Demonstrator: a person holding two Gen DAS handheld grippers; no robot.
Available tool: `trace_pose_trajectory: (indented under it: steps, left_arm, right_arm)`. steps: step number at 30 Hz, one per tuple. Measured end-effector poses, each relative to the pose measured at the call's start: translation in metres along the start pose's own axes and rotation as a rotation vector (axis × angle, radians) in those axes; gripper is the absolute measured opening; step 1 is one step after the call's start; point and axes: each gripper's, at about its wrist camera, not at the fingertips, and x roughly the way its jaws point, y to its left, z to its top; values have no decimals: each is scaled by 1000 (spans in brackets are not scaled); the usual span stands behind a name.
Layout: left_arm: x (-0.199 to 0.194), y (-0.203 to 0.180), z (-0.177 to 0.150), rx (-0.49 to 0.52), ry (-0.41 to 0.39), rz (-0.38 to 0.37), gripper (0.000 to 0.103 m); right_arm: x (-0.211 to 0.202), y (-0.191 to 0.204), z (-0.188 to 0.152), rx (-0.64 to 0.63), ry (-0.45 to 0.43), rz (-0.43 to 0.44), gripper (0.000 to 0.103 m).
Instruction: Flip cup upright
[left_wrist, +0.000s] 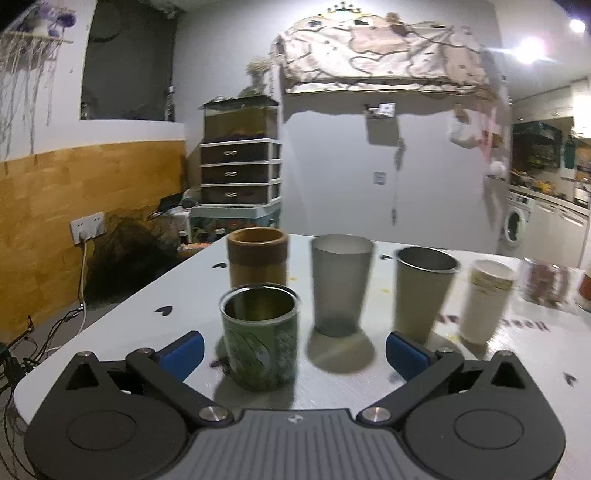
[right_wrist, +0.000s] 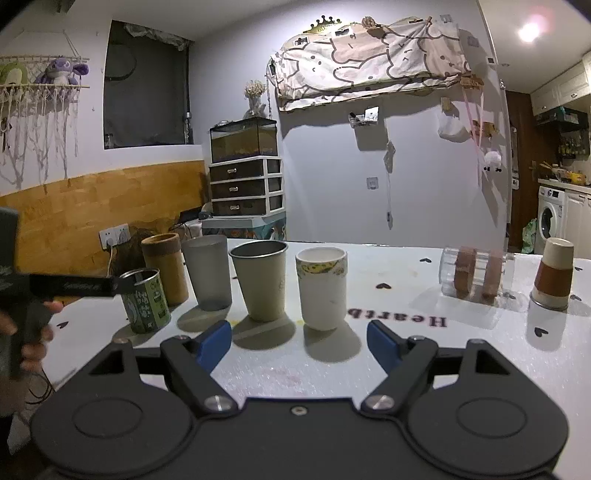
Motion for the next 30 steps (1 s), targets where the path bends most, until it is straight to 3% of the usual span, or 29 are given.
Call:
trace_pose_trajectory:
  steps: [7, 16, 30]
  left_arm:
    - [-22, -11, -12, -6, 5, -7, 103]
    - [-32, -11, -25, -19, 32, -9, 103]
    - [-41, -17, -27, -2, 12, -38, 103]
  right_arm:
    - [6, 3, -1, -10, 4, -5, 84]
    - [10, 6, -1, -23, 12, -25, 101]
    - [15, 11, -2, -34, 23, -37, 103]
